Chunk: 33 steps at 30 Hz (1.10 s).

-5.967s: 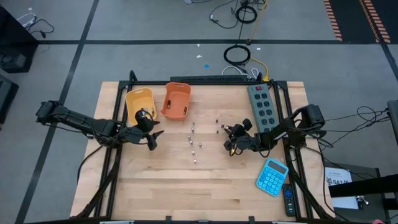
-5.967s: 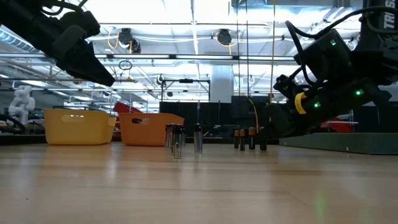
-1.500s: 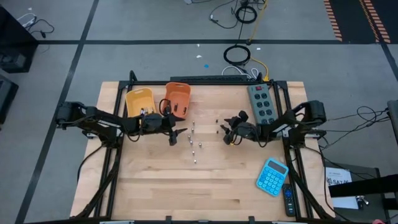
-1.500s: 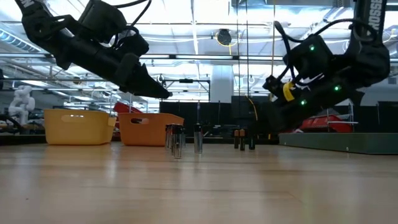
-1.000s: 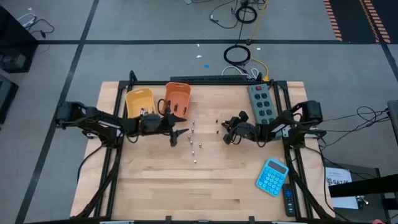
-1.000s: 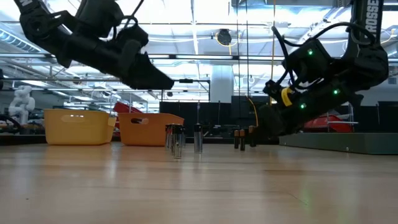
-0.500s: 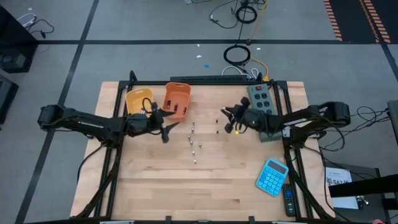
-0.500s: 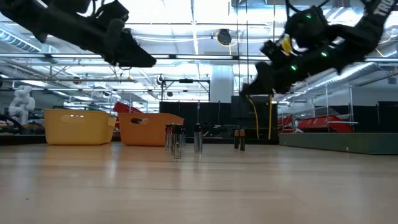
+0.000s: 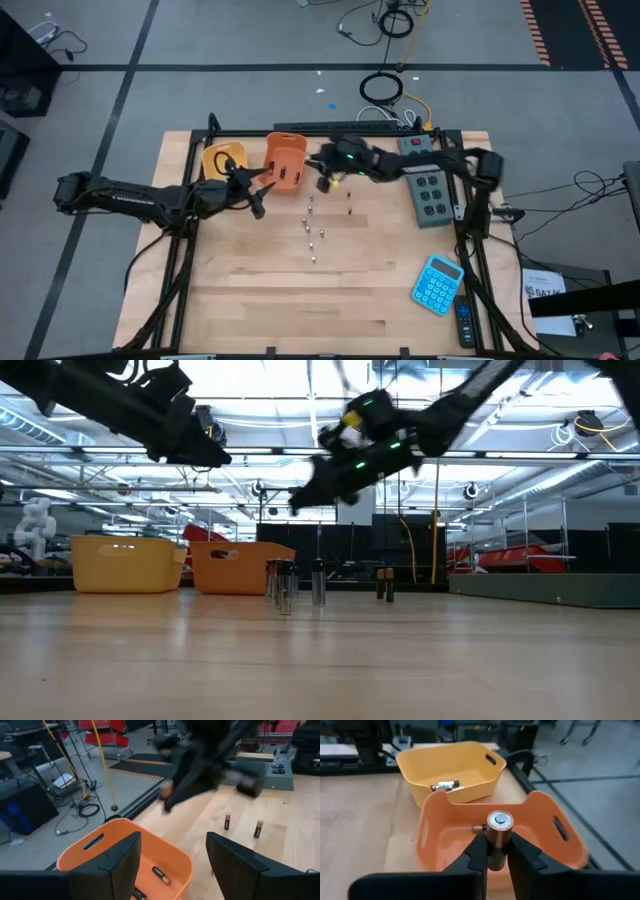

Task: Sort batteries
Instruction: Put the black battery into the orange bin, then put the silver battery into the yellow bin

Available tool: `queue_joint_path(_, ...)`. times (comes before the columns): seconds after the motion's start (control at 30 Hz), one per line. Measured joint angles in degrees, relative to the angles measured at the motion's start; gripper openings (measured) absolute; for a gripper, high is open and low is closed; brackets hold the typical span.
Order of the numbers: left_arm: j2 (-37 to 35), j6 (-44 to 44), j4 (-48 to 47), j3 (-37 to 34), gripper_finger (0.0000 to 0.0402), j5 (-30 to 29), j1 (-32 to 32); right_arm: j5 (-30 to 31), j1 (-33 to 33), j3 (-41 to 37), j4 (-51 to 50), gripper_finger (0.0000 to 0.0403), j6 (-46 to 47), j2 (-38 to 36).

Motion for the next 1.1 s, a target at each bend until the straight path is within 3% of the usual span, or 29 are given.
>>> queue_joint_path(0.13,-0.51,-1.59,-1.26,0.00,0.0235,0.15,-0.07,-1.78,-0.40,10.94,-5.57,0.0048,0.29,8.59)
queue_joint_path(0.27,-0.74,-6.49,-4.24,0.00,0.0235,4.35,0.04,-3.71,-0.40,16.65,-11.30,0.0068,-0.03,12.05)
queue_joint_path(0.53,1.37,-10.56,-10.42,0.00,0.0235,6.54,0.00,-4.87,-0.35,16.96,-13.69,0.0136,-2.54,9.18)
queue_joint_path(0.7,3.98,-17.14,-8.06,0.00,0.0235,9.08,0.00,-3.86,1.37,16.89,-23.89,0.0149,-5.72,3.72)
queue_joint_path(0.93,9.24,-18.58,-1.91,0.00,0.0234,9.95,-2.38,1.64,6.75,7.83,-25.32,0.0142,-9.07,-5.86)
queue_joint_path(1.1,13.47,-16.70,2.70,0.00,0.0234,15.71,-3.32,5.10,8.34,-8.24,-12.29,0.0142,-2.26,-12.43)
